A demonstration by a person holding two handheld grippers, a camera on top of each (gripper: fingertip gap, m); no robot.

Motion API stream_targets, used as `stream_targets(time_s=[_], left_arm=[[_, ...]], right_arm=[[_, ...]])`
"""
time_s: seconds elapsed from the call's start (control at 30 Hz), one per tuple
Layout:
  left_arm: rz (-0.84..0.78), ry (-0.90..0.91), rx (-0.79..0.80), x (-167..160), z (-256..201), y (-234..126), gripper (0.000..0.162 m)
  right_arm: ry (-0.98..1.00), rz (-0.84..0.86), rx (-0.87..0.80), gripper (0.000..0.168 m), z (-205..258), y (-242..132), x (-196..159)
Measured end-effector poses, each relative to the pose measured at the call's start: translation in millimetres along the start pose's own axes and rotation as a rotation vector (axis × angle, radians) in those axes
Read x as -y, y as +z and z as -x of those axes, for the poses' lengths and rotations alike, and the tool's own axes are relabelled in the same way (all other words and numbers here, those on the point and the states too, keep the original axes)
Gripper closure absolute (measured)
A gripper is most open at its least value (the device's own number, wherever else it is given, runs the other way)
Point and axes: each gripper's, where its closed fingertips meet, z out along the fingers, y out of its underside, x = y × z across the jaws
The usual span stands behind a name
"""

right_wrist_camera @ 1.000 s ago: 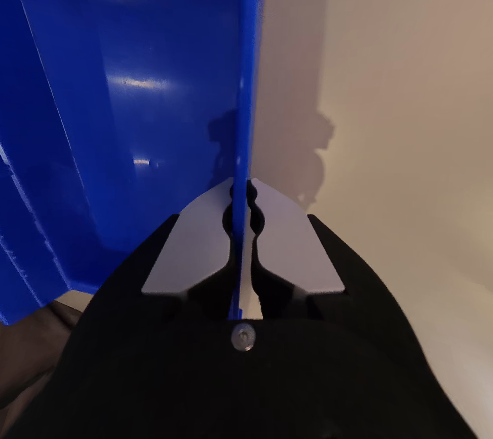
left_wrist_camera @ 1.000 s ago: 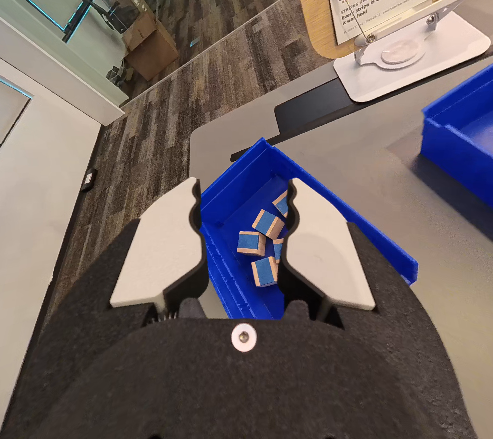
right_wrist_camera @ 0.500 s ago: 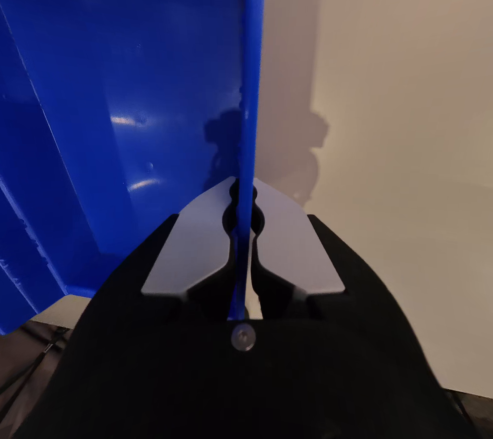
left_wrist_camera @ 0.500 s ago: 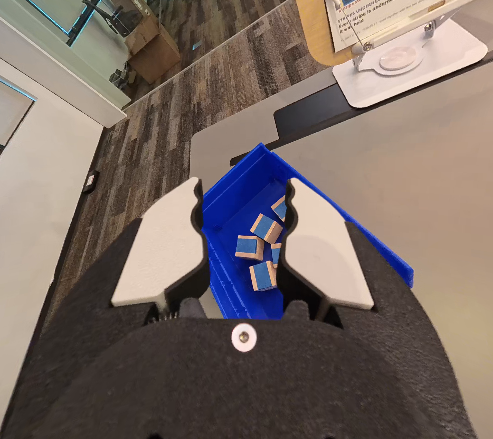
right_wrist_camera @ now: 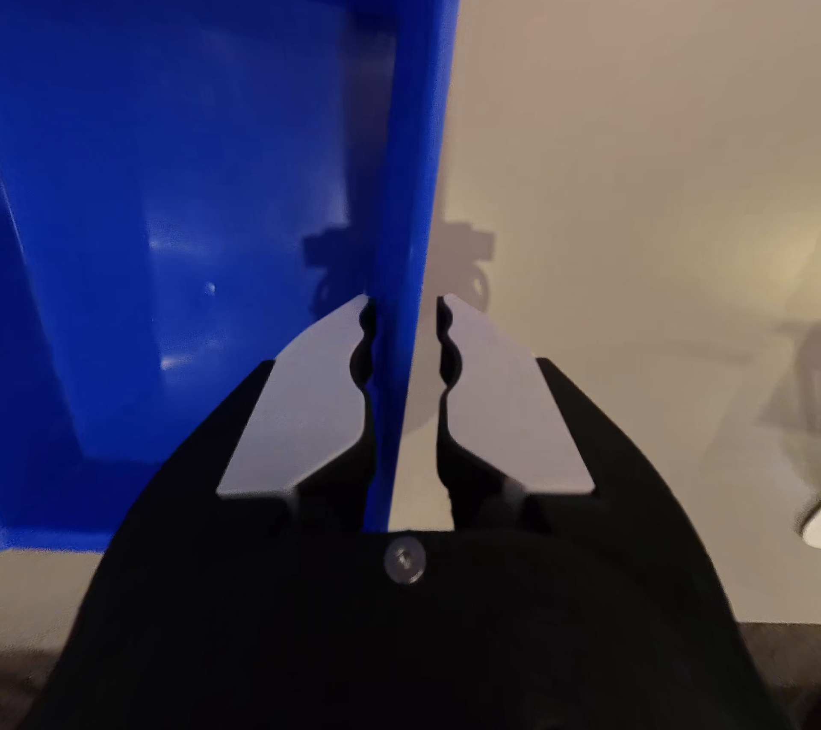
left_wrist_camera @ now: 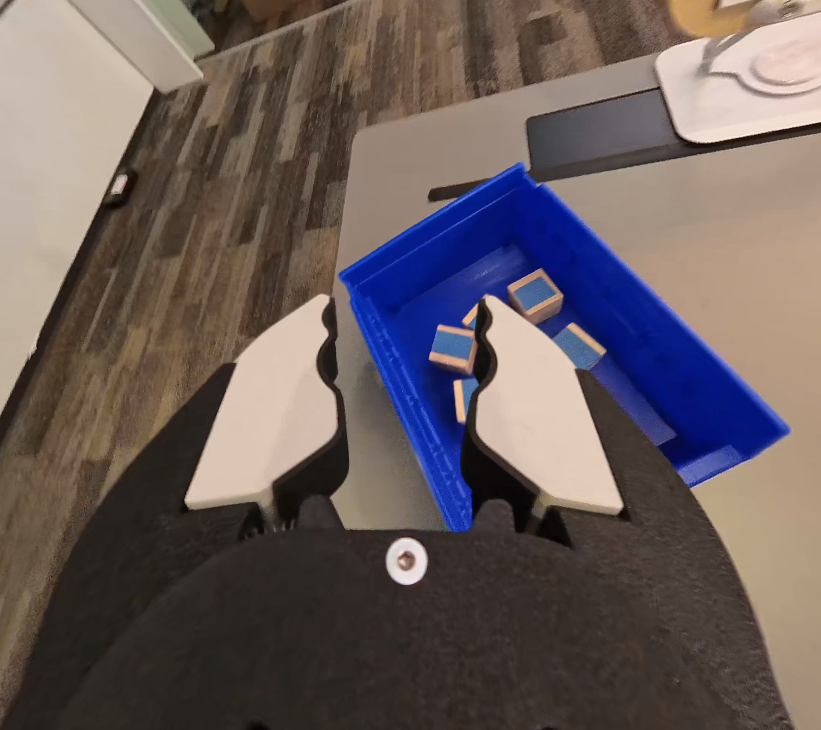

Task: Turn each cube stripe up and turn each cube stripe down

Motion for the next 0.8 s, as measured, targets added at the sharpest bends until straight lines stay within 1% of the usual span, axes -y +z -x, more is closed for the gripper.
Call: stream_targets(time_s=[0.03, 0.07, 0.1, 0.13, 0.17, 0.23, 0.3, 0.37, 0.43, 0.5, 0.6, 0.67, 0.73, 0.8], left_arm=[[0.024, -0.025, 0.008, -7.3, 7.4, 1.1, 0.101], [0.044, -0.049, 0.015, -13.9, 14.5, 1.7, 0.102], [0.053, -0.074, 0.02, -18.1, 21.6, 1.7, 0.106], [0.041, -0.114, 0.026, -19.5, 29.1, 0.5, 0.111], [0.024, -0.165, 0.03, -20.3, 36.4, -1.0, 0.112], [0.016, -0.255, 0.025, -24.7, 46.5, -3.8, 0.113], [0.045, -0.307, -0.012, -34.0, 47.2, -1.6, 0.113], [0.102, -0.33, -0.023, -43.9, 47.5, 7.3, 0.113], [0.156, -0.338, -0.014, -51.8, 49.1, 20.7, 0.111], [0.231, -0.349, -0.041, -63.2, 44.6, 35.1, 0.109], [0.376, -0.382, -0.073, -89.4, 38.6, 53.2, 0.111], [0.48, -0.406, -0.101, -108.5, 34.0, 61.9, 0.111], [0.545, -0.44, -0.146, -121.0, 26.7, 70.5, 0.115], [0.586, -0.459, -0.198, -127.3, 18.7, 80.0, 0.114]], right_arm=[[-0.007, -0.064, -0.041, 0.138, -4.5, -7.9, 6.1], [-0.009, -0.141, -0.081, 0.133, -9.1, -18.5, 13.5], [-0.008, -0.226, -0.118, 0.128, -13.4, -32.3, 20.8], [-0.001, -0.316, -0.15, 0.127, -17.6, -49.2, 26.3], [0.02, -0.412, -0.17, 0.126, -21.3, -68.5, 30.3], [0.075, -0.613, -0.161, 0.126, -23.3, -110.0, 34.3], [0.125, -0.815, -0.11, 0.125, -20.1, -152.1, 37.4], [0.151, -0.953, -0.047, 0.124, -13.7, -187.7, 40.1], [0.16, -1.01, -0.015, 0.122, -9.5, -208.4, 40.8], [0.18, -1.021, -0.009, 0.121, -9.9, -214.1, 42.1], [0.165, -1.006, 0.043, 0.12, 2.5, -204.6, 45.6], [0.126, -0.939, 0.078, 0.118, 13.9, -192.4, 47.0], [0.089, -0.877, 0.066, 0.117, 19.1, -181.9, 46.0], [0.071, -0.862, 0.048, 0.117, 21.0, -179.5, 47.3]])
